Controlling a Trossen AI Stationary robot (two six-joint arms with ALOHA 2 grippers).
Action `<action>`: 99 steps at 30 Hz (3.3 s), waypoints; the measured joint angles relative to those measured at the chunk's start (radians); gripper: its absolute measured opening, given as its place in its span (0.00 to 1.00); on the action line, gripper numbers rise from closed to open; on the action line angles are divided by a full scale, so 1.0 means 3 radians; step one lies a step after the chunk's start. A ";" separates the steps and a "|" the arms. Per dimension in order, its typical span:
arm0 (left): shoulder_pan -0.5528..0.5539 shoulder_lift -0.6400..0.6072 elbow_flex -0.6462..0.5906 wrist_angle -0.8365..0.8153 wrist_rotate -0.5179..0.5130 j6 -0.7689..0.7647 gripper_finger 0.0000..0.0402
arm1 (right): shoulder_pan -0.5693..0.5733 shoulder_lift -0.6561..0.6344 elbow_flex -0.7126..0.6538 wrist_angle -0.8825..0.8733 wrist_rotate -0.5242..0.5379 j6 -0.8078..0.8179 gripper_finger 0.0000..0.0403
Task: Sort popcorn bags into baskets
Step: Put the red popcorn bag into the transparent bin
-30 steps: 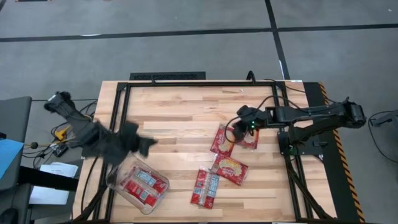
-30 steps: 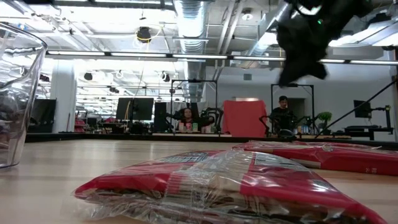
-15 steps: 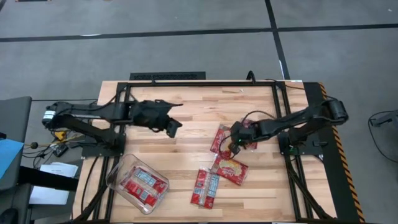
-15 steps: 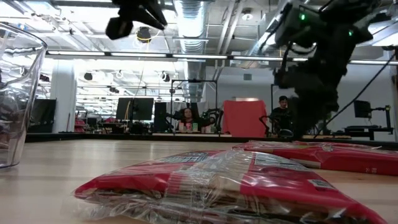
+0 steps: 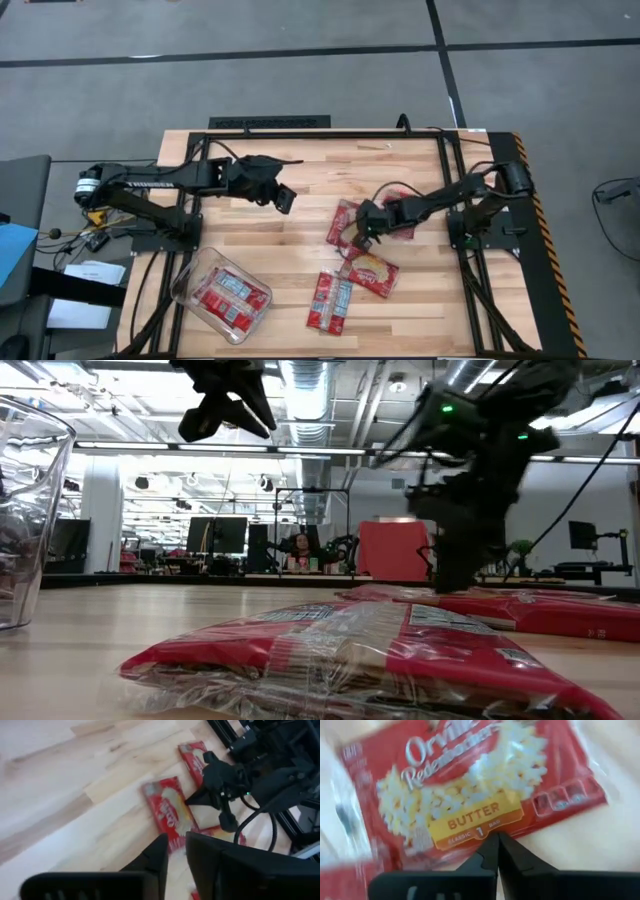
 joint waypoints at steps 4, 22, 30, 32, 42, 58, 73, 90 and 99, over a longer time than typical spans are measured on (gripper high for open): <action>0.0049 0.0035 0.0001 0.0018 -0.0006 0.0081 0.25 | -0.0326 0.0195 0.0188 0.0255 -0.0065 -0.0294 0.09; 0.1070 0.0930 0.0001 0.0547 0.1692 0.1191 0.41 | -0.0132 -0.0503 0.0360 0.0129 -0.0426 -0.0647 0.05; 0.1204 0.1778 0.0000 0.1186 0.2457 0.1212 0.46 | 0.0250 -0.0253 0.0180 0.0383 -0.0051 -0.0313 0.05; 0.1194 0.1903 0.0000 0.1327 0.2494 0.1204 0.52 | 0.0303 -0.0179 0.0199 0.0415 -0.0009 -0.0242 0.07; 0.1122 0.2193 0.0035 0.1274 0.2058 0.1073 0.78 | 0.0430 0.0194 0.0194 0.0588 0.0047 -0.0055 0.06; 0.1052 0.2182 0.0031 0.1403 0.1759 0.0990 0.81 | 0.0342 0.0392 0.0200 0.0578 0.0065 -0.0286 0.05; 0.1058 0.2182 -0.0014 0.1394 0.1826 0.0985 0.81 | 0.0023 0.0556 0.0209 0.0855 -0.0100 -0.0882 0.07; 0.1050 0.2156 -0.0151 0.1358 0.2129 0.0582 0.59 | 0.0140 0.0450 0.0191 0.0790 -0.0062 -0.1168 0.09; 0.1107 0.2140 -0.0010 0.1428 0.2262 0.0594 0.70 | 0.0342 0.0186 0.0195 0.0739 0.0140 -0.1196 0.03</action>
